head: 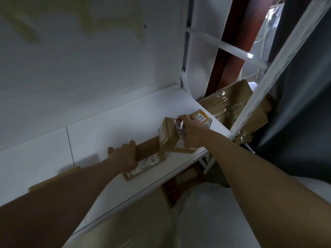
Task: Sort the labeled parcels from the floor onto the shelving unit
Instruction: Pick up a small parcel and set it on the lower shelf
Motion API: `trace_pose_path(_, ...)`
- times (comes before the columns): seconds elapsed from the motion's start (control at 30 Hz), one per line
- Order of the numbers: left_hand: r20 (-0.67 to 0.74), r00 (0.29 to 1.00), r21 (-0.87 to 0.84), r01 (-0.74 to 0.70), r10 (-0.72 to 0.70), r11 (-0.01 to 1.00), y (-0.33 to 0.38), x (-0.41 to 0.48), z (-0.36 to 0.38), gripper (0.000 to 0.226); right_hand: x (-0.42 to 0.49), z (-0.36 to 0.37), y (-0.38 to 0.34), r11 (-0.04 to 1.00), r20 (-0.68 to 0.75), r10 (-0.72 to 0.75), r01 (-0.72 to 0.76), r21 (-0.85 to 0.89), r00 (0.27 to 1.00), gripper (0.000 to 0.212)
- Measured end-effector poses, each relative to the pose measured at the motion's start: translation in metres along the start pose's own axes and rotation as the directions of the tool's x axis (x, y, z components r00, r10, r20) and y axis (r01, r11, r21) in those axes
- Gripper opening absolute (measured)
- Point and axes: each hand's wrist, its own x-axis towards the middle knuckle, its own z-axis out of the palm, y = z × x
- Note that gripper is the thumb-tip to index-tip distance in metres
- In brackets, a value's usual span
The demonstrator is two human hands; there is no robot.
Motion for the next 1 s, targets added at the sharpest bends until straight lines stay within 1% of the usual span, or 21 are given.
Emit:
trace_pose_path(0.2,0.065,0.998,0.019,0.019,-0.021,1.000,-0.034,-0.020,-0.005,0.047,0.015,0.018,-0.017,0.966,0.034,-0.105,0.110,-0.235,0.994,0.085)
trace_pose_path(0.27,0.073,0.997,0.031,0.030,-0.032,0.999,-0.037,-0.024,-0.002,0.060,0.021,0.028,-0.022,0.946,0.051,-0.127,0.136,-0.294,0.991,0.084)
trace_pose_path(0.33,0.051,0.999,0.050,0.006,-0.008,0.999,-0.034,-0.025,0.001,0.085,0.027,0.038,-0.024,0.926,0.067,-0.141,0.155,-0.345,0.988,0.084)
trace_pose_path(0.37,0.032,0.999,0.047,-0.031,0.030,0.998,-0.030,-0.025,0.003,0.095,0.029,0.043,-0.025,0.918,0.069,-0.145,0.160,-0.364,0.987,0.084)
trace_pose_path(0.43,-0.018,0.991,0.012,-0.131,0.131,0.991,-0.018,-0.024,0.007,0.102,0.033,0.053,-0.024,0.907,0.062,-0.150,0.162,-0.389,0.987,0.084)
trace_pose_path(0.5,-0.072,0.977,-0.012,-0.203,0.202,0.979,-0.004,-0.022,0.011,0.097,0.035,0.061,-0.020,0.905,0.056,-0.151,0.161,-0.394,0.987,0.084)
trace_pose_path(0.57,-0.104,0.970,-0.012,-0.224,0.221,0.975,0.006,-0.020,0.015,0.089,0.034,0.068,-0.015,0.912,0.077,-0.146,0.165,-0.375,0.986,0.086)
trace_pose_path(0.67,-0.125,0.973,-0.020,-0.199,0.195,0.980,0.016,-0.019,0.018,0.085,0.032,0.077,-0.010,0.925,0.092,-0.129,0.153,-0.347,0.987,0.092)
trace_pose_path(0.8,-0.102,0.984,-0.054,-0.150,0.144,0.987,0.017,-0.025,0.011,0.091,0.023,0.074,-0.012,0.924,0.120,-0.106,0.142,-0.355,0.987,0.100)
trace_pose_path(0.93,-0.077,0.992,-0.098,-0.105,0.098,0.990,0.010,-0.047,-0.015,0.087,0.006,0.052,-0.033,0.921,0.149,-0.110,0.157,-0.357,0.983,0.094)
trace_pose_path(1.0,-0.073,0.994,-0.117,-0.084,0.075,0.990,0.003,-0.063,-0.036,0.081,-0.005,0.037,-0.054,0.919,0.160,-0.114,0.165,-0.359,0.981,0.083)
